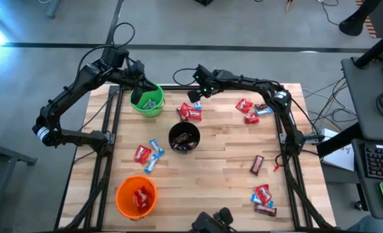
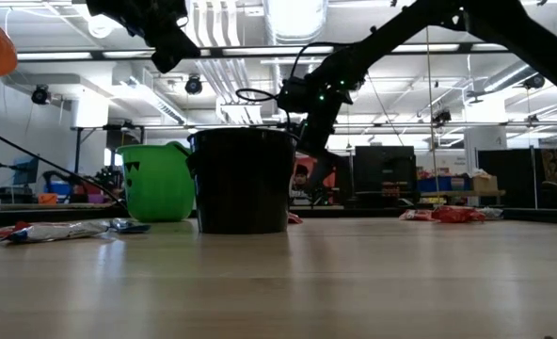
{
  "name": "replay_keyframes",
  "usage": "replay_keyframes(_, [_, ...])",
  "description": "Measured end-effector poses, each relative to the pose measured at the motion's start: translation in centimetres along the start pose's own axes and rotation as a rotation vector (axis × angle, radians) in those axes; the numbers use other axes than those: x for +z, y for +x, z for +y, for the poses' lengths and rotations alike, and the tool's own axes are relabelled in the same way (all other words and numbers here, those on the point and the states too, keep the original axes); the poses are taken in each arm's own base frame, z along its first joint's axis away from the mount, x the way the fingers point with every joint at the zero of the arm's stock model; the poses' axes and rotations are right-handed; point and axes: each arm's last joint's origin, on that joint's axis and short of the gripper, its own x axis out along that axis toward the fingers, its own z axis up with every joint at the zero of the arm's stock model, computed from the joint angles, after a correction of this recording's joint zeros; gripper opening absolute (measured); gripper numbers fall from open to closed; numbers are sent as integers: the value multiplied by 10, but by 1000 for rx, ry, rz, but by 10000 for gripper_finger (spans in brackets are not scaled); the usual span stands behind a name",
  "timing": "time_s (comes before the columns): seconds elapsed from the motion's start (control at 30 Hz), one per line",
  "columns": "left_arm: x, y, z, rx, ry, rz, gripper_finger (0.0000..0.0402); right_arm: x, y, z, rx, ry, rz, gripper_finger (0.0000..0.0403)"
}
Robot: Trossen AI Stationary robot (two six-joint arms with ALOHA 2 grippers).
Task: Sort candy
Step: Put the white chocolate into the green bucket
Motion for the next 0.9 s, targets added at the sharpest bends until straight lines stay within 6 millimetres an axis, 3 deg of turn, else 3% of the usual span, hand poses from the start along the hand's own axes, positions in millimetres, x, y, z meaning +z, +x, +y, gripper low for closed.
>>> replay_keyframes(0.2, [0, 0, 0, -1, 0, 0, 0, -7, 9, 8, 0, 16, 22, 300])
replay_keyframes(0.4, [0, 0, 0, -2, -8, 1, 0, -18, 32, 15, 3, 3, 57, 298])
replay_keyframes(0.9, [0, 0, -1, -4, -26, 2, 0, -19, 61, 4, -15, 68, 83, 295])
